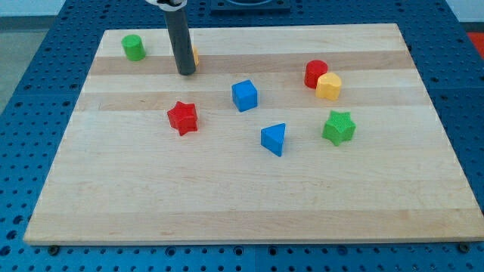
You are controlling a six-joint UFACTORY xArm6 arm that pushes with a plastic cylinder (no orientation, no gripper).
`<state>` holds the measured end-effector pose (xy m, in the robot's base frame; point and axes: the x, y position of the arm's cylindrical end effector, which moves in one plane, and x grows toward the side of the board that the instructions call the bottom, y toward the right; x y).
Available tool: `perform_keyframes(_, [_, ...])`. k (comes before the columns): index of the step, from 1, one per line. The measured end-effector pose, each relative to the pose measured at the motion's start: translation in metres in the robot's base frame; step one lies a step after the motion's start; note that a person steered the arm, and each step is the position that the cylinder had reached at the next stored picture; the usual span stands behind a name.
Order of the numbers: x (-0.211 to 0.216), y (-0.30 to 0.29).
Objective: Place your arm on top of green circle
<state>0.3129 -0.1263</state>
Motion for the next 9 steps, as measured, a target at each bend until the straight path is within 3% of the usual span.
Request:
perform_keyframes(2, [-0.004,-0.057])
perform_keyframes(7, [-0.11,-0.069])
perform_keyframes(9, [-0.121,-0.087])
